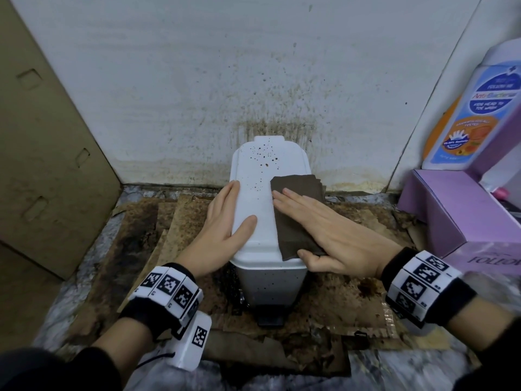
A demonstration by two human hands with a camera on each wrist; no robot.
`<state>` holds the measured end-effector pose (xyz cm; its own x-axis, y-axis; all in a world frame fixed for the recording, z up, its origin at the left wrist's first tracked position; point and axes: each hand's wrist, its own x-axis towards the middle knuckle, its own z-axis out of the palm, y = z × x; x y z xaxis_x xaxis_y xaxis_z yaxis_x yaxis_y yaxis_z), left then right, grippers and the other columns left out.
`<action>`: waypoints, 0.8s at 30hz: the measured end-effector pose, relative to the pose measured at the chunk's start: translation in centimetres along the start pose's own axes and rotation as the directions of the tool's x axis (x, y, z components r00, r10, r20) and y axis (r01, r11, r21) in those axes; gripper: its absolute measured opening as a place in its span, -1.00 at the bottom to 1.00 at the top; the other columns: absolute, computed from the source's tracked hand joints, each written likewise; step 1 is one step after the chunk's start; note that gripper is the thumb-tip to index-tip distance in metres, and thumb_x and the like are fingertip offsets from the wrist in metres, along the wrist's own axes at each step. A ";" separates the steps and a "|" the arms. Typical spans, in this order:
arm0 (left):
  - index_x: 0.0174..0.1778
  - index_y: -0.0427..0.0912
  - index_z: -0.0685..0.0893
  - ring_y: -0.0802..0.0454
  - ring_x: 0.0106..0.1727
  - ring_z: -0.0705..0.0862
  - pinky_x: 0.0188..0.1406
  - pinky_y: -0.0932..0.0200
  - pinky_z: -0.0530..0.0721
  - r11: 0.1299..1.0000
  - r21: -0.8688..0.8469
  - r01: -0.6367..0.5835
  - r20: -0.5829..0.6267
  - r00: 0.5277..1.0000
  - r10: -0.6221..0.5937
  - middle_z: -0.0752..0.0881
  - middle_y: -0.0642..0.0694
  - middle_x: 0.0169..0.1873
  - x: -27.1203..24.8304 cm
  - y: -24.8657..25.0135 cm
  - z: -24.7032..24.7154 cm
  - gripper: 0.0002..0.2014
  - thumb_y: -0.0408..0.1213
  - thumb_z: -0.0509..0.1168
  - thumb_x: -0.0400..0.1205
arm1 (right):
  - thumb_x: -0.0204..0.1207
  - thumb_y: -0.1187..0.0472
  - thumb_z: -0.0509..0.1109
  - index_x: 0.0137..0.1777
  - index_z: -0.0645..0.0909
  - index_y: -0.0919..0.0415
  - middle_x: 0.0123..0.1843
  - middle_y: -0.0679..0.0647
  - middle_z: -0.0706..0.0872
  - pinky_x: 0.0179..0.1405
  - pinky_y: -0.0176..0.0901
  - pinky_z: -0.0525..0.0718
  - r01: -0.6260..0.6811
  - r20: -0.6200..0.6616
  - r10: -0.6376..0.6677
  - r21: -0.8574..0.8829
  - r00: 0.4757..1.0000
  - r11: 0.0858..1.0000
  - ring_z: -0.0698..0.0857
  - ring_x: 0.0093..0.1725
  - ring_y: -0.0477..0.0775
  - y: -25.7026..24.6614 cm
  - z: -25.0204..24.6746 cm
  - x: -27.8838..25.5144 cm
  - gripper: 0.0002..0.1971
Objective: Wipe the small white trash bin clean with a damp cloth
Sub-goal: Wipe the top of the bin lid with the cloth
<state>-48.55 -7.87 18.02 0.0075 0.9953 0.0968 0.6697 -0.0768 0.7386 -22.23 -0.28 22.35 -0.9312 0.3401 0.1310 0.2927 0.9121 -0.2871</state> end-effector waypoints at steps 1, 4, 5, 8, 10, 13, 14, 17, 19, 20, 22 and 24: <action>0.81 0.01 -0.15 0.30 0.74 -0.23 0.67 0.14 -0.12 1.000 -0.001 0.001 0.005 1.000 -0.001 -0.17 0.30 0.75 0.0 0.0 0.0 -0.23 0.20 0.06 0.78 | 0.73 0.15 0.38 0.85 -0.09 0.16 0.90 0.00 -0.11 0.85 0.04 -0.08 -0.006 -0.007 0.006 0.020 1.000 1.000 -0.17 0.87 -0.02 0.3 0.1 -0.3 -0.14; 0.81 0.03 -0.16 0.32 0.74 -0.25 0.67 0.13 -0.13 1.000 -0.015 -0.001 0.014 1.000 0.001 -0.18 0.33 0.74 -0.1 0.1 0.0 -0.22 0.22 0.04 0.77 | 0.71 0.24 0.38 0.85 -0.07 0.18 0.89 0.01 -0.07 0.84 0.06 -0.05 -0.032 -0.026 0.034 0.082 0.999 0.996 -0.15 0.87 0.00 1.1 0.2 -1.3 -0.15; 0.81 0.03 -0.17 0.33 0.74 -0.26 0.68 0.13 -0.13 1.000 -0.020 0.000 0.015 1.000 0.000 -0.19 0.34 0.74 -0.1 0.1 0.0 -0.21 0.24 0.03 0.77 | 0.70 0.26 0.38 0.85 -0.07 0.18 0.89 0.01 -0.07 0.84 0.05 -0.04 -0.040 -0.030 0.044 0.100 0.999 0.994 -0.16 0.87 0.00 1.3 0.3 -1.5 -0.15; 0.81 0.05 -0.17 0.35 0.73 -0.27 0.68 0.12 -0.13 1.000 -0.028 0.006 0.013 1.000 -0.006 -0.19 0.35 0.74 -0.1 0.1 0.0 -0.21 0.25 0.02 0.76 | 0.67 0.26 0.35 0.85 -0.05 0.18 0.89 0.01 -0.07 0.84 0.03 -0.05 -0.049 -0.035 0.053 0.119 0.998 0.992 -0.17 0.87 0.01 1.6 0.6 -1.5 -0.16; 0.81 0.05 -0.17 0.35 0.73 -0.28 0.68 0.12 -0.14 1.000 -0.024 0.008 0.015 1.000 -0.008 -0.20 0.34 0.74 -0.1 0.1 0.0 -0.23 0.22 0.03 0.77 | 0.67 0.23 0.34 0.85 -0.03 0.18 0.89 0.01 -0.07 0.84 0.05 -0.07 -0.052 -0.038 0.057 0.121 0.998 0.991 -0.18 0.87 0.02 1.5 0.6 -1.4 -0.17; 0.81 0.03 -0.16 0.34 0.74 -0.26 0.67 0.15 -0.13 1.000 -0.026 0.009 0.004 1.000 -0.009 -0.19 0.33 0.74 -0.2 0.3 0.1 -0.21 0.23 0.03 0.74 | 0.70 0.17 0.36 0.85 -0.02 0.17 0.89 0.02 -0.07 0.85 0.08 -0.12 -0.050 -0.043 0.053 0.058 0.998 0.997 -0.19 0.87 0.03 0.8 0.8 -1.1 -0.17; 0.81 0.03 -0.15 0.33 0.74 -0.25 0.68 0.15 -0.12 1.000 -0.029 0.010 0.000 1.000 -0.010 -0.18 0.33 0.74 -0.2 0.4 0.1 -0.21 0.22 0.04 0.74 | 0.71 0.14 0.37 0.85 -0.02 0.17 0.89 0.04 -0.07 0.85 0.07 -0.14 -0.048 -0.051 0.049 0.023 0.997 0.999 -0.19 0.87 0.03 0.5 0.9 -0.9 -0.17; 0.81 0.02 -0.13 0.33 0.74 -0.23 0.68 0.13 -0.11 0.999 -0.033 0.007 -0.014 1.000 -0.007 -0.15 0.32 0.74 -0.2 0.3 0.2 -0.20 0.23 0.04 0.73 | 0.71 -0.01 0.33 0.85 -0.01 0.17 0.89 0.12 -0.07 0.85 0.06 -0.11 -0.071 -0.096 0.063 -0.081 0.993 0.994 -0.17 0.87 0.07 -0.7 1.4 0.2 -0.17; 0.81 0.03 -0.13 0.32 0.74 -0.23 0.68 0.13 -0.10 1.000 -0.031 0.001 -0.018 1.000 -0.001 -0.14 0.33 0.74 -0.1 0.2 0.1 -0.18 0.28 0.02 0.71 | 0.69 -0.05 0.32 0.85 0.01 0.18 0.89 0.16 -0.09 0.85 0.08 -0.07 -0.095 -0.122 0.082 -0.104 0.989 0.990 -0.16 0.87 0.09 -1.2 1.7 0.7 -0.16; 0.81 0.02 -0.13 0.32 0.74 -0.23 0.67 0.14 -0.10 1.000 -0.029 0.001 -0.015 1.000 -0.001 -0.15 0.33 0.74 -0.1 0.2 0.1 -0.18 0.28 0.02 0.71 | 0.68 -0.05 0.33 0.85 0.01 0.19 0.89 0.16 -0.11 0.85 0.08 -0.07 -0.102 -0.127 0.090 -0.096 0.988 0.990 -0.17 0.87 0.09 -1.3 1.7 0.8 -0.14; 0.81 0.01 -0.14 0.34 0.73 -0.24 0.66 0.17 -0.12 1.000 -0.019 0.005 0.000 1.000 -0.005 -0.16 0.32 0.74 -0.2 0.4 0.1 -0.22 0.23 0.04 0.77 | 0.66 0.01 0.36 0.86 -0.05 0.20 0.89 0.12 -0.16 0.85 0.06 -0.10 -0.107 -0.120 0.101 -0.043 0.988 0.993 -0.22 0.87 0.06 -1.4 1.6 0.6 -0.11; 0.81 0.01 -0.15 0.35 0.73 -0.25 0.66 0.17 -0.14 1.000 -0.010 0.008 0.011 1.000 -0.008 -0.18 0.31 0.74 -0.2 0.6 0.0 -0.24 0.18 0.05 0.78 | 0.65 0.11 0.40 0.85 -0.11 0.21 0.89 0.08 -0.19 0.85 0.08 -0.12 -0.098 -0.102 0.100 0.020 0.990 0.995 -0.23 0.86 0.04 -1.3 1.3 0.2 -0.07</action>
<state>-48.18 -8.09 18.42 0.0101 0.9964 0.0839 0.6624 -0.0695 0.7459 -23.09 -1.67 21.56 -0.8703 0.4511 0.1976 0.3787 0.8695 -0.3171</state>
